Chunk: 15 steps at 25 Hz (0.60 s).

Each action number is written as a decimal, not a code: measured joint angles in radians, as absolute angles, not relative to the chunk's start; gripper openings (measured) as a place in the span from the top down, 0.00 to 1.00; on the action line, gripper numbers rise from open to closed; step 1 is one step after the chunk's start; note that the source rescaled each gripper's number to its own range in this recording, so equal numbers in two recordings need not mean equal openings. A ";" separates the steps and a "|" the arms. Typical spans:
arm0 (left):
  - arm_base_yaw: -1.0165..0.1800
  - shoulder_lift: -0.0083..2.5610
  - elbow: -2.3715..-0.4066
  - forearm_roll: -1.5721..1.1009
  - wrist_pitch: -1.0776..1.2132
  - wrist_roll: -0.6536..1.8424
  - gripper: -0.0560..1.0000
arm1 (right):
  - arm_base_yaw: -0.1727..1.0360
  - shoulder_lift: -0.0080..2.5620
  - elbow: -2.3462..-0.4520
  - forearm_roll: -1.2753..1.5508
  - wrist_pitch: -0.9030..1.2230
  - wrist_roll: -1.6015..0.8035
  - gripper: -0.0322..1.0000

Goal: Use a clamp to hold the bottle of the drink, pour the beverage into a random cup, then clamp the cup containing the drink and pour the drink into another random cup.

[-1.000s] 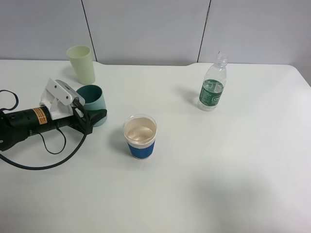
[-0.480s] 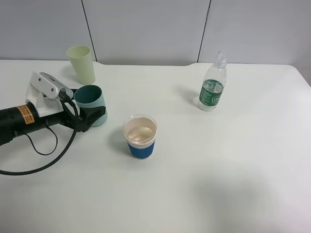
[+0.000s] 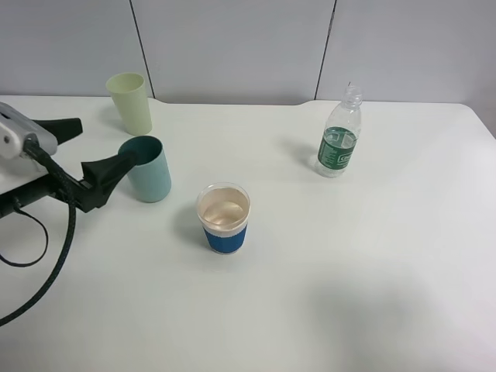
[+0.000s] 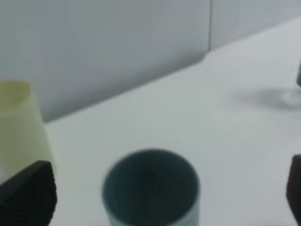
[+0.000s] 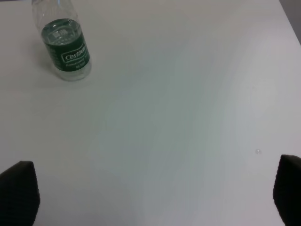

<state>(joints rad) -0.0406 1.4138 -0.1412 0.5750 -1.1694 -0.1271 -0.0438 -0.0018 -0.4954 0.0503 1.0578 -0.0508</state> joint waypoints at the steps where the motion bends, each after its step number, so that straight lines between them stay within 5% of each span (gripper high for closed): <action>1: -0.041 1.376 -0.139 0.572 -1.146 -0.139 0.02 | -0.044 -0.002 -0.495 0.050 1.058 -0.051 0.00; 15: -0.041 0.731 -0.167 0.423 -0.632 -0.368 0.02 | -0.044 -0.002 -0.495 0.050 1.058 -0.051 0.00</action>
